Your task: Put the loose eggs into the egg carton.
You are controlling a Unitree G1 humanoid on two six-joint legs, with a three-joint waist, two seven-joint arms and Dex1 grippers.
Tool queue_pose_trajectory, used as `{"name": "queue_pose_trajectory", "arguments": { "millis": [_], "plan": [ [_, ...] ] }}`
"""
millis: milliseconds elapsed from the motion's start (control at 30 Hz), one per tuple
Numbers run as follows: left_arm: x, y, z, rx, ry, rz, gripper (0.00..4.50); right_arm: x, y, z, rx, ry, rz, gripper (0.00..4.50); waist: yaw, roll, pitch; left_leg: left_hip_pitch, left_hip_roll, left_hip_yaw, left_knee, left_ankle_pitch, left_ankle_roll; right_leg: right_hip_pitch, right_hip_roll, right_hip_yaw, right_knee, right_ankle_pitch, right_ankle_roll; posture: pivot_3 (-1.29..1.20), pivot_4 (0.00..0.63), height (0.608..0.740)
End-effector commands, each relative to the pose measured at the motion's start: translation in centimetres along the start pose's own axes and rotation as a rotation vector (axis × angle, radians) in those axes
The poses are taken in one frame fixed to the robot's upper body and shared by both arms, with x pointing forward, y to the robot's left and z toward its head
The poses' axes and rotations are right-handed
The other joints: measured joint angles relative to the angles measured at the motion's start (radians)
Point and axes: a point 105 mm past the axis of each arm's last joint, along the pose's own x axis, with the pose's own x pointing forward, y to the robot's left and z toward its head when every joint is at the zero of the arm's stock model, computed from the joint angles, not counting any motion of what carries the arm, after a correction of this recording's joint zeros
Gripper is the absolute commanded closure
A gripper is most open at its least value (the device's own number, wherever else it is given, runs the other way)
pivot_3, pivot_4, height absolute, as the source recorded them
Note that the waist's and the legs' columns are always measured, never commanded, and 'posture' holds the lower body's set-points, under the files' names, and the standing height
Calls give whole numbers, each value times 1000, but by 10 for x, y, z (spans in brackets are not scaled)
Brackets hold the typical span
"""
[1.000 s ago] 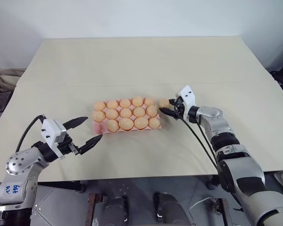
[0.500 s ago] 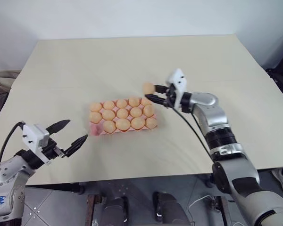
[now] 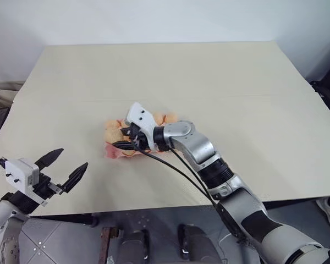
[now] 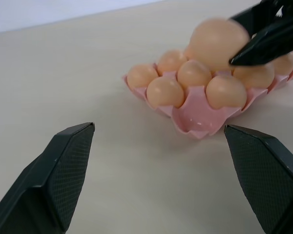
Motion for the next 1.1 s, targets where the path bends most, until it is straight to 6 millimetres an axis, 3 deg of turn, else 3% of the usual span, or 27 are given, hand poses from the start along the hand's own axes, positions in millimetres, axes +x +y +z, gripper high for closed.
{"name": "queue_pose_trajectory", "arguments": {
  "millis": [33, 200, 300, 467, 567, 733, 833, 1100],
  "plan": [
    [-2, -2, 11, 32, -37, 8, 0, 12, 10, 11, -41, -2, 28, 2558, -3, -1, 0, 0, 0, 2, -1, 0, 0, -2, 0, 0, 1, 0, 0, 0, 150, 740],
    [1, -3, 14, 33, -49, 4, 0, 20, 15, 7, -24, 26, 42, 2558, -3, -1, -1, -1, 1, 4, -2, 1, 0, -5, 0, -1, 2, 0, 0, 0, 150, 740],
    [2, -5, 15, 30, -52, -2, 0, 25, 17, 9, -12, 17, 44, 1912, -6, -1, -1, -1, 1, 5, -2, 0, 0, -5, 0, -1, 2, 0, -1, 0, 150, 740],
    [3, -5, 15, 30, -53, -6, 0, 19, 15, 25, -32, -43, 46, 134, -10, -1, -1, -1, 1, 5, -2, 0, -1, -5, 0, -2, 2, 0, -1, 0, 150, 740],
    [4, -5, 15, 28, -52, -9, 0, 2, 12, 43, -59, -119, 49, 27, -11, -1, -1, -1, 1, 5, -2, 0, -1, -5, 0, -2, 2, 0, -1, 0, 150, 740],
    [13, -4, 14, 23, -50, -42, 0, -52, 2, 46, -142, -214, 3, 27, 4, -3, -2, -1, 1, 4, -3, 0, 0, -5, -1, -5, 1, 0, -1, 0, 150, 740],
    [24, -5, 12, 22, -44, -83, 0, -100, -4, 28, -139, -259, -51, 27, 15, -4, -2, -1, 1, 4, -3, 0, 0, -4, -2, -7, 0, 0, -1, 0, 150, 740],
    [40, -7, 10, 24, -30, -166, 0, -194, -28, -39, -87, -136, -341, 27, 13, -4, -2, 0, 2, 6, -3, 2, 4, -4, -2, -6, 0, 0, -1, 0, 150, 740]
  ]
}}
